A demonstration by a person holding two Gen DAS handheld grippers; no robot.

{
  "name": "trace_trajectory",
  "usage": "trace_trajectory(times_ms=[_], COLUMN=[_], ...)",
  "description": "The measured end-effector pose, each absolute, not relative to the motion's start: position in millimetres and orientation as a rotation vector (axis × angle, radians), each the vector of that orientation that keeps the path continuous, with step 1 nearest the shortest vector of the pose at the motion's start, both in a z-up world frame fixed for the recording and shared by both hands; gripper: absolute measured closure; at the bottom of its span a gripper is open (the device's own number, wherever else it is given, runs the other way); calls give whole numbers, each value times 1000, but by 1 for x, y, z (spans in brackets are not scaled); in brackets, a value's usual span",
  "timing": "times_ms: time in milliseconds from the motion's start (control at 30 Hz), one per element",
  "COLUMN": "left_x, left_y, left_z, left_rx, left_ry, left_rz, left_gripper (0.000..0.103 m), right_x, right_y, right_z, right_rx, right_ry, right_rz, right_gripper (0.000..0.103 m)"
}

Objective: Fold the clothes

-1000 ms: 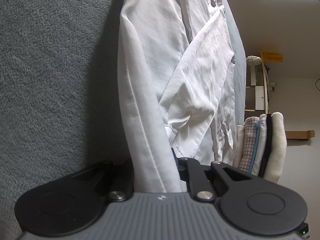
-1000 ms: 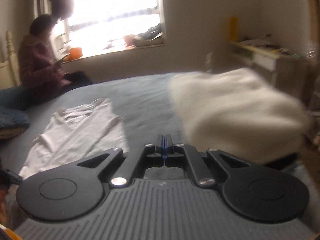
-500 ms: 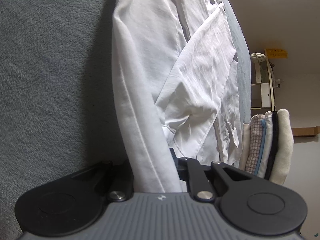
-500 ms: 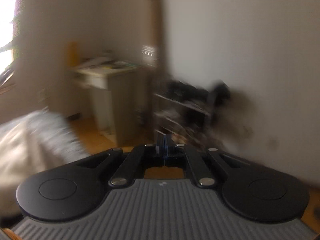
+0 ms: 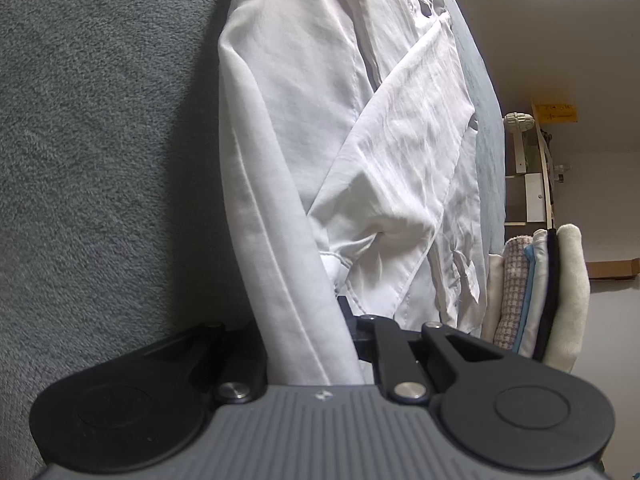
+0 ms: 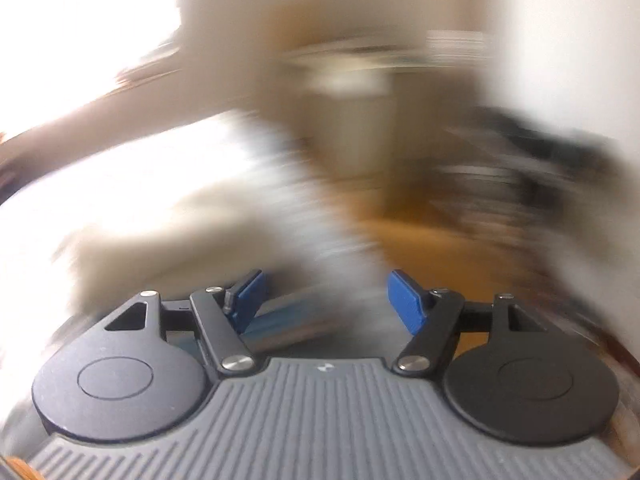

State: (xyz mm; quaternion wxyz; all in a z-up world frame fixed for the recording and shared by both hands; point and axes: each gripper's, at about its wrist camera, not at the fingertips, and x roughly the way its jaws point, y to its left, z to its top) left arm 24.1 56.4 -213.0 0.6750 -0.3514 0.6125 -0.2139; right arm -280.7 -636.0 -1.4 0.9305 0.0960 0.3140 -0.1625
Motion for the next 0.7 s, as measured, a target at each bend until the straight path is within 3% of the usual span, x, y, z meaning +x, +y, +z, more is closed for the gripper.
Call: trace_trajectory(times_ms=[167, 400, 700], left_x=[23, 19, 22], left_y=[63, 79, 90], left_z=[-212, -214, -221], left_rx=[-781, -788, -812], left_ry=[1373, 1371, 1381], left_rz=[-479, -472, -481], left_gripper=[91, 91, 91], right_x=[-193, -115, -82], right_y=[-498, -368, -339], right_z=[-62, -126, -146], right_rx=[131, -249, -397], right_ry=[745, 834, 916], right_rz=[200, 534, 635], right_gripper=[43, 65, 76])
